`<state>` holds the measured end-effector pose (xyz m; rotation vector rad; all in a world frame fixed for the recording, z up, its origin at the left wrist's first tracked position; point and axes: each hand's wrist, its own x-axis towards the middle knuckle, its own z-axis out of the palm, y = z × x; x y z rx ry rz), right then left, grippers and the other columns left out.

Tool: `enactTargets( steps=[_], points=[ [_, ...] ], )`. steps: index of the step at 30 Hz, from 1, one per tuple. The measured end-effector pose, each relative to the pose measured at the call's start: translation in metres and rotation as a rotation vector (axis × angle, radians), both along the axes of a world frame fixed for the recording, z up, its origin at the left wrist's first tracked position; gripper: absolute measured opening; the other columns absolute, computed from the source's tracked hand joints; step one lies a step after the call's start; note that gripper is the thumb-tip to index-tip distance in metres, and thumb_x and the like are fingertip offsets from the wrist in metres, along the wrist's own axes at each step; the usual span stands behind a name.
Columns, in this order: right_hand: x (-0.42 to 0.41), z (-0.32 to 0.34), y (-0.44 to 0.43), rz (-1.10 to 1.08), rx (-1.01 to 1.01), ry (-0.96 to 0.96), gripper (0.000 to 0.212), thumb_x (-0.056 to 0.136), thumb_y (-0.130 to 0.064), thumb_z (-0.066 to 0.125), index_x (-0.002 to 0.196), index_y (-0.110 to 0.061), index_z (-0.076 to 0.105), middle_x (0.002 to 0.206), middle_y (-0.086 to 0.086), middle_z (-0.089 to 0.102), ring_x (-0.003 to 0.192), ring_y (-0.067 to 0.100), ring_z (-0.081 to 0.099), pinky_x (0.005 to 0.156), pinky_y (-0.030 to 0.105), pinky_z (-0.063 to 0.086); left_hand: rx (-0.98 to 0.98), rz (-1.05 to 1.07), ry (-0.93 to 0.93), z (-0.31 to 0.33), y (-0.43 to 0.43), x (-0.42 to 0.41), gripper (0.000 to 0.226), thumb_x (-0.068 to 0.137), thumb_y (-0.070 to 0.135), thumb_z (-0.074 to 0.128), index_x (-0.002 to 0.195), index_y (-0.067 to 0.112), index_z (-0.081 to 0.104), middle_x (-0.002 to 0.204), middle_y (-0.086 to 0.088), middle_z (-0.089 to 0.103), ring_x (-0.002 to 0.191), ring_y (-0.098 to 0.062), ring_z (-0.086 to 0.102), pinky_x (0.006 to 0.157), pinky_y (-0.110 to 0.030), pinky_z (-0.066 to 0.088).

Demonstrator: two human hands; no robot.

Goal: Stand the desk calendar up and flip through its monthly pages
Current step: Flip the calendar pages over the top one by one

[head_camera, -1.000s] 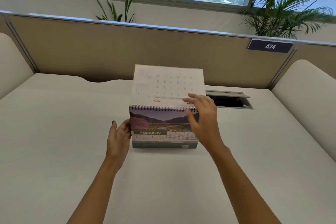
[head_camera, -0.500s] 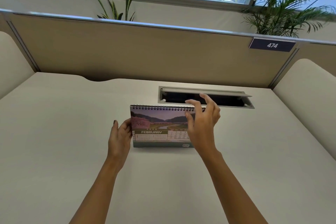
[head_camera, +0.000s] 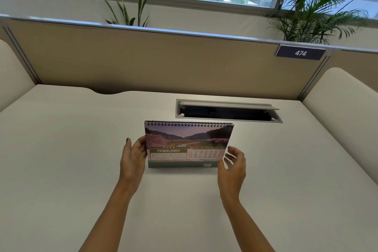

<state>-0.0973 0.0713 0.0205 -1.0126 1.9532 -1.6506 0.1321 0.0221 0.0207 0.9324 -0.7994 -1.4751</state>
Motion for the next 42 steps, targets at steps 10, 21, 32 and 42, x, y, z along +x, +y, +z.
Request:
enactTargets(
  steps=[10, 21, 32, 42],
  points=[
    [-0.006, -0.006, -0.002, -0.023, -0.012, -0.055, 0.025, 0.082, -0.010, 0.072, 0.100, -0.014, 0.056, 0.095, 0.003, 0.063, 0.086, 0.018, 0.060, 0.067, 0.014, 0.048, 0.006, 0.014, -0.009, 0.001, -0.001, -0.001, 0.051, 0.101, 0.039, 0.016, 0.118, 0.015, 0.058, 0.111, -0.003, 0.067, 0.104, -0.016, 0.061, 0.088, -0.029, 0.045],
    [-0.017, -0.006, 0.004, -0.042, 0.004, -0.053, 0.007, 0.083, -0.012, 0.070, 0.086, -0.012, 0.064, 0.082, 0.001, 0.066, 0.078, 0.015, 0.063, 0.053, 0.000, 0.046, 0.008, 0.006, -0.024, 0.003, 0.001, -0.002, 0.052, 0.101, 0.040, 0.014, 0.119, 0.014, 0.057, 0.111, -0.005, 0.066, 0.102, -0.018, 0.059, 0.090, -0.034, 0.044],
    [-0.019, 0.001, 0.019, 0.159, 0.056, -0.208, 0.033, 0.100, -0.034, 0.035, 0.089, -0.017, 0.061, 0.089, 0.002, 0.070, 0.085, 0.020, 0.068, 0.057, 0.016, 0.054, 0.038, -0.004, -0.030, 0.002, 0.001, 0.000, 0.052, 0.101, 0.040, 0.015, 0.116, 0.016, 0.058, 0.109, -0.005, 0.066, 0.102, -0.020, 0.058, 0.089, -0.035, 0.044],
    [-0.036, 0.032, 0.034, 0.468, 0.001, -0.801, 0.040, 0.097, -0.030, 0.042, 0.083, -0.018, 0.077, 0.083, 0.005, 0.076, 0.077, 0.020, 0.072, 0.070, 0.031, 0.055, 0.038, 0.020, -0.088, 0.004, 0.005, 0.000, 0.066, 0.104, 0.027, 0.024, 0.063, 0.051, 0.071, 0.068, 0.014, 0.074, 0.059, -0.007, 0.071, 0.049, -0.017, 0.054]
  ],
)
